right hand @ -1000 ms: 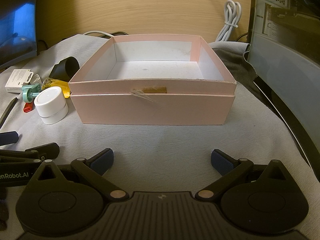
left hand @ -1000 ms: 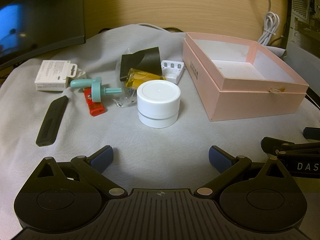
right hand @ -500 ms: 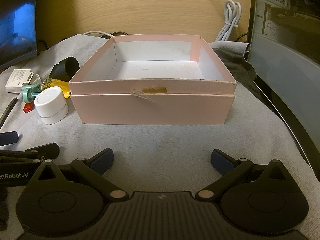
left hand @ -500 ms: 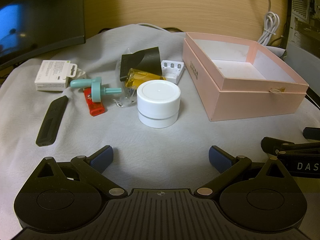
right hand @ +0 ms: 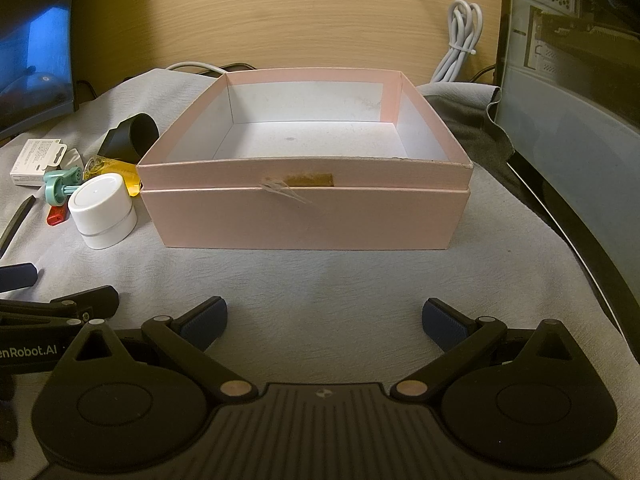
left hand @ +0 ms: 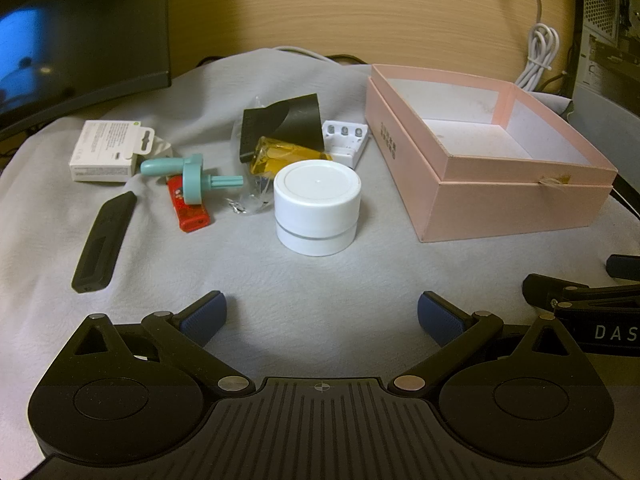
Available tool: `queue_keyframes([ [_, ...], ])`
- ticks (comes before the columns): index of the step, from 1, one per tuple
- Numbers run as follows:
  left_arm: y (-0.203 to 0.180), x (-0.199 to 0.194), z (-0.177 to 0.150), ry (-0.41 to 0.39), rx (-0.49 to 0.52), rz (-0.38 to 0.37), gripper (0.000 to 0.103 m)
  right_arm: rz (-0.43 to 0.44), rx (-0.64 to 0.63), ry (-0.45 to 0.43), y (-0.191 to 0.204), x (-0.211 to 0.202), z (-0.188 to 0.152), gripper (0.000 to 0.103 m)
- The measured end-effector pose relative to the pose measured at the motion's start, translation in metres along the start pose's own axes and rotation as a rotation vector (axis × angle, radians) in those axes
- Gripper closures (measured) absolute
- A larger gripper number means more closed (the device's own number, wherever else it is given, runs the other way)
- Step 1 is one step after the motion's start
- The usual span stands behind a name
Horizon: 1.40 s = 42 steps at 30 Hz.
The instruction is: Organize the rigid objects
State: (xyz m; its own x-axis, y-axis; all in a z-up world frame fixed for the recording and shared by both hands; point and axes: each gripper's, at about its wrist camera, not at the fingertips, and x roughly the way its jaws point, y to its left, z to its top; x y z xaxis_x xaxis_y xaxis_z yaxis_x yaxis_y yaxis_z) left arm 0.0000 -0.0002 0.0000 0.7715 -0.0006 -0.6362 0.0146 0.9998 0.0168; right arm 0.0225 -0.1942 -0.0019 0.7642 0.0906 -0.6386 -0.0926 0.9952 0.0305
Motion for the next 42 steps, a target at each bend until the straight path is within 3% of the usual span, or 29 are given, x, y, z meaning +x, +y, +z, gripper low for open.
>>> queue_keyframes([
  [19,0.000,0.003,0.001,0.000,0.002,0.003,0.000,0.015,0.004,0.004,-0.003,0.000,0.000,0.000],
  [24,0.000,0.003,0.001,0.000,0.002,0.002,0.000,0.055,-0.022,0.055,-0.008,0.000,0.005,0.000],
  [32,0.000,0.003,0.001,-0.001,0.002,0.001,0.000,0.046,-0.036,0.107,-0.005,-0.003,0.007,0.000],
  [38,0.020,-0.022,0.004,-0.044,-0.047,-0.055,0.000,0.077,-0.098,0.142,0.001,-0.009,0.014,0.000],
  [40,0.039,-0.041,0.017,-0.110,-0.040,-0.057,0.000,0.070,-0.140,0.055,0.010,-0.026,0.016,0.000],
  [42,0.069,-0.056,0.038,-0.200,-0.035,-0.014,0.000,0.017,-0.151,-0.092,0.019,-0.045,0.015,0.000],
])
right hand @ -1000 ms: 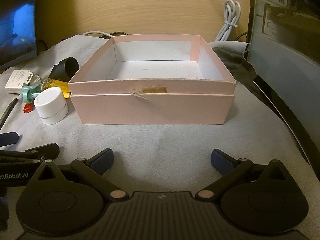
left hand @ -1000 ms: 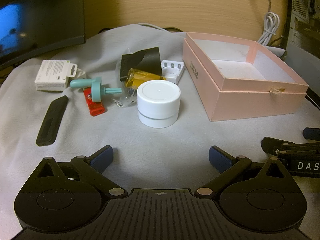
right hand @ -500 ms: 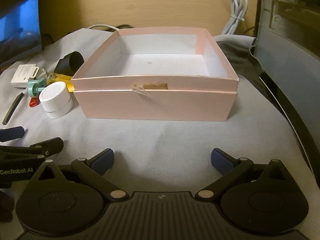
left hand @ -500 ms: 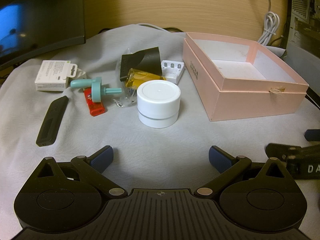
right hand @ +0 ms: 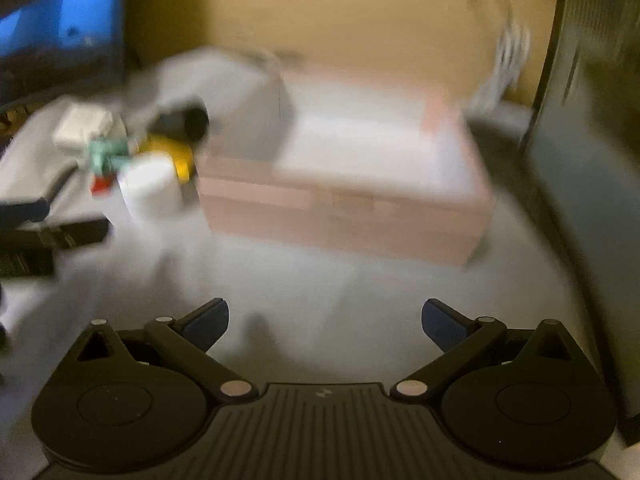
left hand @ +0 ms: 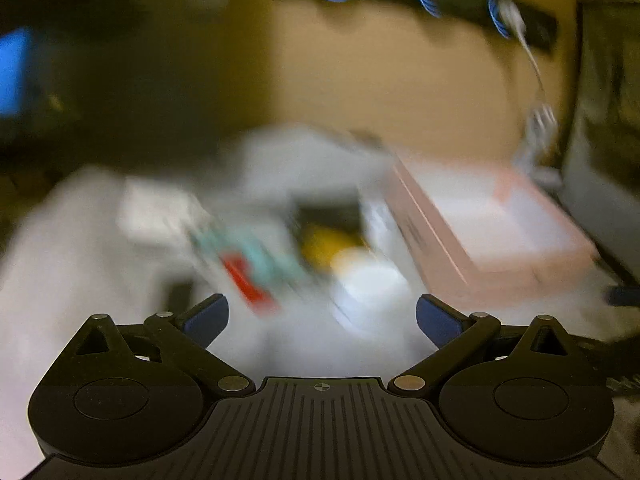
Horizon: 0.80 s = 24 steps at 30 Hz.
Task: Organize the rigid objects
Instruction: 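Grasp the white round container with the right gripper while the left gripper grasps the white charger package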
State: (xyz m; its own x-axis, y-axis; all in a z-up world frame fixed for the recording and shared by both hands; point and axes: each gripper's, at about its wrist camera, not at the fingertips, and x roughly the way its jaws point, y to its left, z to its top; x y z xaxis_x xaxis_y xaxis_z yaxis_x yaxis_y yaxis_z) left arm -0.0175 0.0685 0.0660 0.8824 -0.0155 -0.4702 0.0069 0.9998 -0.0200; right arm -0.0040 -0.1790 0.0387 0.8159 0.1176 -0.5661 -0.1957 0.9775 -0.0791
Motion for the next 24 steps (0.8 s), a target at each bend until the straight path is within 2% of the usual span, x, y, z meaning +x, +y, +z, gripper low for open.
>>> queue_keyframes([
  [1,0.016,0.001,0.012,-0.024,-0.011,0.031,0.000,-0.034,0.003,-0.062,0.004,-0.007,0.002,0.000],
  [2,0.035,0.006,0.026,-0.031,-0.036,0.062,0.000,-0.041,0.004,-0.084,0.008,-0.010,0.005,0.000],
  [4,0.074,0.030,0.052,0.014,-0.094,0.082,0.000,0.024,0.017,-0.066,0.011,-0.008,0.017,0.000],
  [6,0.103,0.057,0.068,0.055,-0.084,0.042,0.000,0.098,0.051,-0.039,0.015,-0.004,0.026,0.000],
  [9,0.126,0.101,0.085,0.125,0.118,-0.031,0.000,0.115,0.036,-0.022,0.026,0.002,0.032,0.000],
  [11,0.137,0.127,0.092,0.155,0.219,-0.040,0.000,0.117,0.006,-0.015,0.033,0.005,0.034,0.000],
  [13,0.150,0.148,0.100,0.187,0.217,-0.113,0.000,0.110,-0.015,-0.008,0.038,0.006,0.034,0.000],
  [15,0.160,0.164,0.102,0.247,0.176,-0.222,0.000,0.094,-0.027,0.012,0.043,0.010,0.035,0.000],
  [17,0.161,0.170,0.101,0.295,0.187,-0.312,0.000,0.084,-0.030,0.035,0.045,0.015,0.035,0.000],
  [20,0.150,0.161,0.088,0.342,0.351,-0.360,0.000,0.073,-0.035,0.050,0.050,0.022,0.034,0.000],
  [24,0.121,0.144,0.069,0.378,0.654,-0.302,0.000,0.092,-0.029,0.077,0.057,0.034,0.032,0.000],
])
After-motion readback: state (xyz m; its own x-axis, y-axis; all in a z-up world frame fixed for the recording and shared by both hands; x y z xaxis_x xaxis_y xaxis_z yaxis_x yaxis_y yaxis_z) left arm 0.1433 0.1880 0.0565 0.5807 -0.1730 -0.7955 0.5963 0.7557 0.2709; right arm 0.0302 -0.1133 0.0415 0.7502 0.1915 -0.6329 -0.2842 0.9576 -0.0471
